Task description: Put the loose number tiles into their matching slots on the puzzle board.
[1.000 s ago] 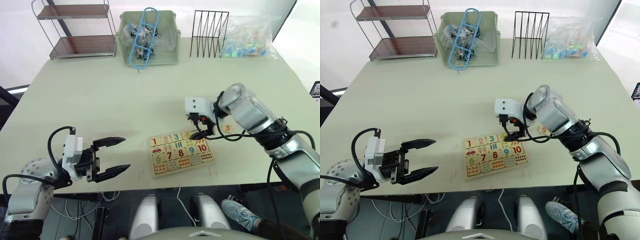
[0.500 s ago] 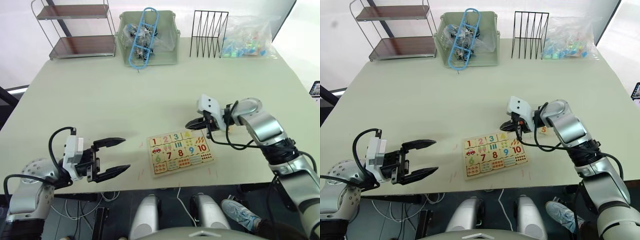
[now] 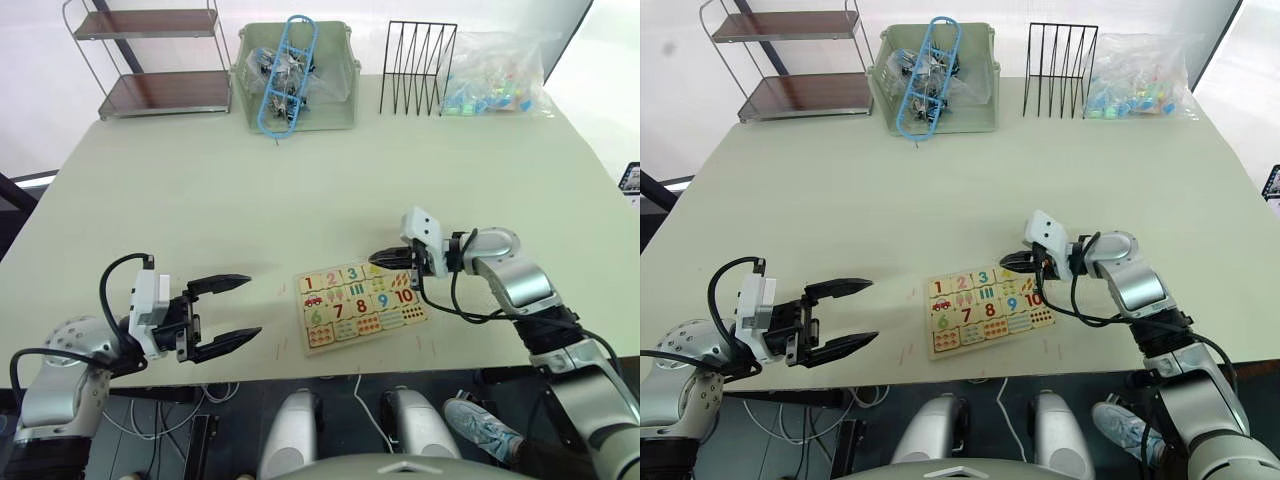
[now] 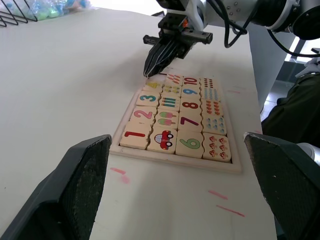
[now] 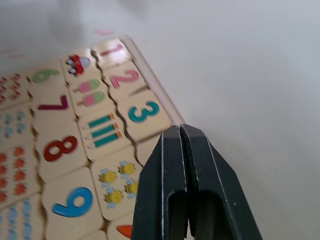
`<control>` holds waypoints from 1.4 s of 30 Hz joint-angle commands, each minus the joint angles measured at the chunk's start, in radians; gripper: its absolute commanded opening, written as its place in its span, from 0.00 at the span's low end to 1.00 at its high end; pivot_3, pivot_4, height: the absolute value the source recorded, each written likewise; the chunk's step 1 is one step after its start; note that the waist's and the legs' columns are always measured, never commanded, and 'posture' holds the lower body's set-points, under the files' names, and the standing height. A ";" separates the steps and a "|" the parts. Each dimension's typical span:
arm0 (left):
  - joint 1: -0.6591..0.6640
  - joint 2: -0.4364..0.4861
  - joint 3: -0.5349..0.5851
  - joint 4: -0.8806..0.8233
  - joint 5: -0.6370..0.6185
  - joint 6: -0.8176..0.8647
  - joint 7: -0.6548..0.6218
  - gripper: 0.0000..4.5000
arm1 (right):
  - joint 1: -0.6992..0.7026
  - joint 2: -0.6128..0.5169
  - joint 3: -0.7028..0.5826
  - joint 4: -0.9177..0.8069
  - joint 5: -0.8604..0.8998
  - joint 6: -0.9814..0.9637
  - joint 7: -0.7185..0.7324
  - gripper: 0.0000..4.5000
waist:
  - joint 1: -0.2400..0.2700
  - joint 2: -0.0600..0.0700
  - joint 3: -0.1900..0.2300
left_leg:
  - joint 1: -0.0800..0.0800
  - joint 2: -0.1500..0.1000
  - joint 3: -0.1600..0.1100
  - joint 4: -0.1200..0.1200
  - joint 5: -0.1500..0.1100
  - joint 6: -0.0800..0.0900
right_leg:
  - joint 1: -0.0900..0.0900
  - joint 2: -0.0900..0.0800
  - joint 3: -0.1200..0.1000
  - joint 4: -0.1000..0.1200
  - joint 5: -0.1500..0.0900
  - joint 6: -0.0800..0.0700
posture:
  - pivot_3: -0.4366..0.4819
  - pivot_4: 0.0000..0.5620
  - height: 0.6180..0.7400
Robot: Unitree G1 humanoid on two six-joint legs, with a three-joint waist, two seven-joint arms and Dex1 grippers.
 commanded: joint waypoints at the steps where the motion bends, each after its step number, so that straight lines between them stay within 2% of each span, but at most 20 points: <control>1: 0.001 0.000 0.013 0.002 0.000 -0.002 0.001 1.00 | 0.019 -0.001 0.015 0.001 -0.014 -0.025 -0.003 0.00 | 0.000 0.000 0.000 | 0.000 0.000 0.000 0.000 0.000 0.000 | 0.000 0.000 0.000 0.000 0.000 0.000 | 0.48 0.27 1.00; 6: -0.004 -0.003 0.007 0.010 0.008 -0.002 0.003 1.00 | 0.050 -0.009 0.016 -0.012 -0.018 -0.030 -0.012 0.00 | 0.000 0.000 0.000 | 0.002 0.000 0.000 0.000 0.000 0.000 | 0.002 0.000 0.000 0.000 0.000 -0.001 | 0.48 0.27 1.00; 13: -0.011 -0.030 -0.001 0.031 0.062 -0.042 0.049 1.00 | 0.061 0.021 -0.072 -0.065 0.054 -0.074 -0.062 0.00 | 0.001 0.000 0.000 | 0.001 0.000 0.000 0.000 0.000 0.000 | 0.002 0.000 0.000 0.000 0.000 0.000 | 0.48 0.27 1.00; 18: 0.012 -0.071 0.009 0.021 0.101 -0.051 0.138 1.00 | 0.144 -0.014 -0.155 -0.188 0.105 -0.038 -0.101 0.00 | 0.004 0.000 0.000 | 0.001 0.000 0.000 0.000 0.000 0.000 | 0.002 0.000 0.000 0.000 0.000 0.001 | 0.48 0.27 1.00; 21: 0.024 -0.090 0.026 0.006 0.063 -0.008 0.172 1.00 | 0.199 -0.035 -0.199 -0.238 0.118 -0.025 -0.141 0.00 | 0.003 -0.001 0.000 | 0.001 0.000 0.000 0.000 0.000 0.000 | 0.002 0.000 0.000 -0.001 0.000 0.001 | 0.48 0.27 1.00; 27: 0.018 -0.078 0.057 0.037 0.052 0.080 0.255 1.00 | 0.350 -0.070 -0.337 -0.304 0.148 -0.022 -0.250 0.00 | 0.004 -0.001 0.000 | 0.001 0.000 -0.001 0.000 0.000 0.000 | 0.002 0.000 0.000 -0.001 0.000 0.001 | 0.48 0.27 1.00; 31: 0.007 -0.085 0.078 0.057 0.070 0.070 0.286 1.00 | 0.473 -0.088 -0.464 -0.335 0.171 -0.038 -0.317 0.00 | 0.004 -0.001 0.000 | 0.001 0.000 0.000 0.000 0.000 0.000 | 0.002 0.000 0.001 0.000 0.000 0.000 | 0.48 0.27 1.00; 38: 0.048 -0.120 0.083 0.033 0.100 0.066 0.363 1.00 | 0.735 -0.121 -0.670 -0.356 0.221 -0.132 -0.319 0.50 | 0.004 -0.001 0.000 | 0.002 0.000 0.000 -0.001 0.000 0.000 | 0.003 0.000 0.001 -0.001 0.000 0.001 | 0.48 0.27 1.00; 40: 0.059 -0.124 0.085 0.014 0.096 0.076 0.376 1.00 | 0.778 -0.130 -0.723 -0.343 0.248 -0.155 -0.304 0.77 | 0.004 -0.002 0.000 | 0.002 -0.001 0.001 -0.001 0.000 0.000 | 0.003 -0.001 0.002 -0.002 -0.001 0.000 | 0.48 0.27 1.00; 42: 0.074 -0.114 0.090 0.005 0.094 0.079 0.371 1.00 | 0.813 -0.135 -0.767 -0.333 0.274 -0.174 -0.283 0.96 | 0.002 -0.002 0.000 | 0.003 0.000 0.001 0.000 0.000 0.000 | 0.003 0.000 0.003 -0.002 -0.003 0.003 | 0.48 0.27 1.00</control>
